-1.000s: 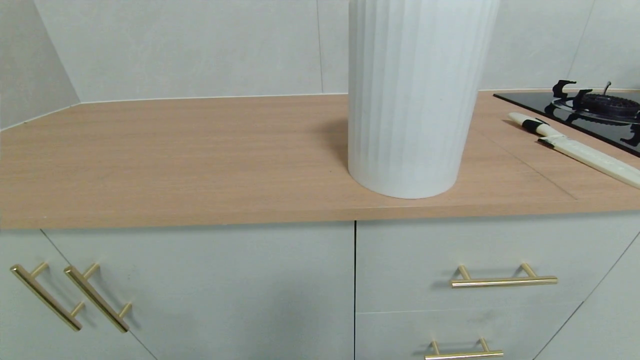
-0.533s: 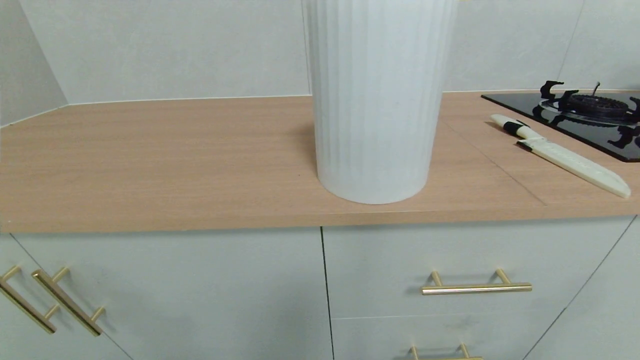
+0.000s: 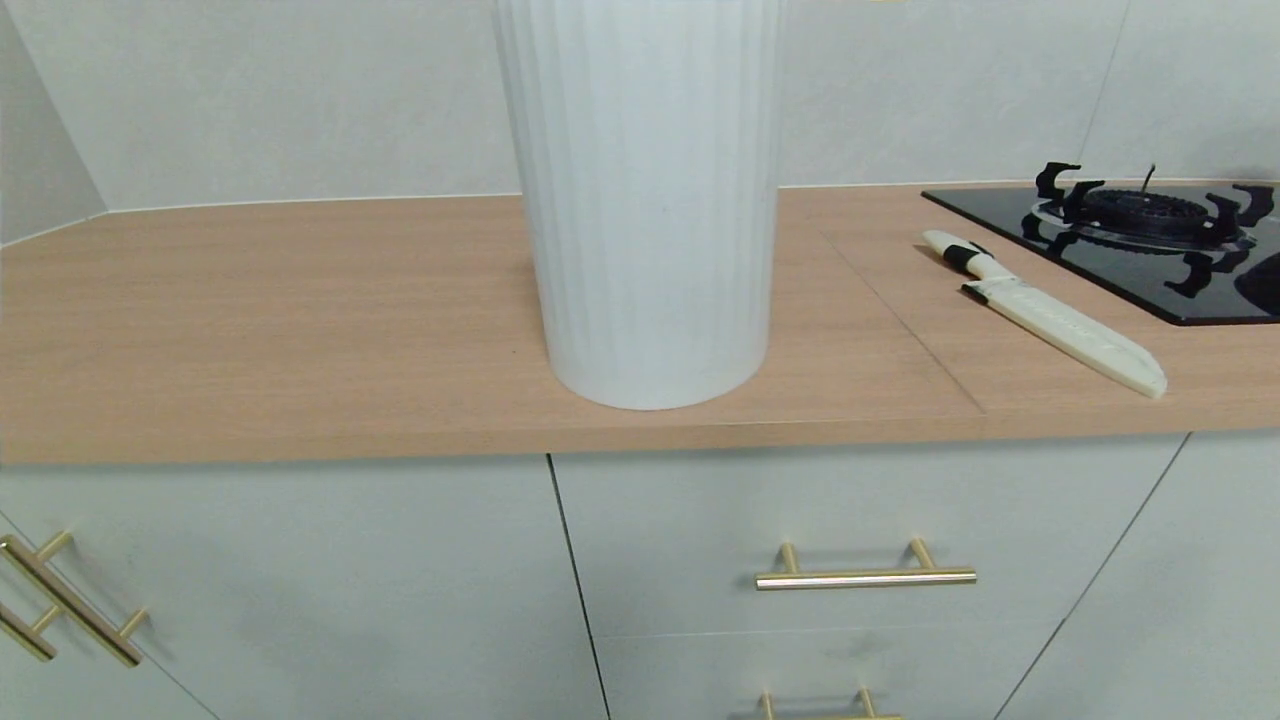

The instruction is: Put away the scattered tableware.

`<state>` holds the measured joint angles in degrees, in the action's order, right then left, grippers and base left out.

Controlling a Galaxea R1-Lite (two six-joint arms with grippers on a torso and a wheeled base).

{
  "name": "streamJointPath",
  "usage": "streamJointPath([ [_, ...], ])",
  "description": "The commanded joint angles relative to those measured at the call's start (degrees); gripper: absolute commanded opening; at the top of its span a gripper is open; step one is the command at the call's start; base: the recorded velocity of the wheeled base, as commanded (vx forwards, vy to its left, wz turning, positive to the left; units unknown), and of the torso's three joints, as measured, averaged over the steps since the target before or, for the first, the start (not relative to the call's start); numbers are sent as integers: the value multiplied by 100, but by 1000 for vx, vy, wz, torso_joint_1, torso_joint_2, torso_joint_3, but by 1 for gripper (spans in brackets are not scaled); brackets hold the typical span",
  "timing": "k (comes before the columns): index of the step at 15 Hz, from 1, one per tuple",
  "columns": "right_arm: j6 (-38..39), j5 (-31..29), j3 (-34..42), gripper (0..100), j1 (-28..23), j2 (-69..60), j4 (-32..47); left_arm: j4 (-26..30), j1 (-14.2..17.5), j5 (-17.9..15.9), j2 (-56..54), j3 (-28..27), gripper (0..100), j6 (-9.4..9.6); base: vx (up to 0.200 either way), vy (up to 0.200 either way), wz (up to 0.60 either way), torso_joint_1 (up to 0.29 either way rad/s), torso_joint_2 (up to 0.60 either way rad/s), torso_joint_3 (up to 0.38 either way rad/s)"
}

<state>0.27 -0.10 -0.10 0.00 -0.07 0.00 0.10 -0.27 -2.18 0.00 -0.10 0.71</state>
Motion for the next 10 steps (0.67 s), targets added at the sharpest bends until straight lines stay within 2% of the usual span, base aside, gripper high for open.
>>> streamJointPath([
  [1, 0, 1, 1, 100, 0, 7, 0, -1, 0, -2, 0, 1, 100, 0, 0, 0, 0, 0, 0, 0],
  [10, 0, 1, 1, 100, 0, 7, 0, -1, 0, -2, 0, 1, 100, 0, 0, 0, 0, 0, 0, 0],
])
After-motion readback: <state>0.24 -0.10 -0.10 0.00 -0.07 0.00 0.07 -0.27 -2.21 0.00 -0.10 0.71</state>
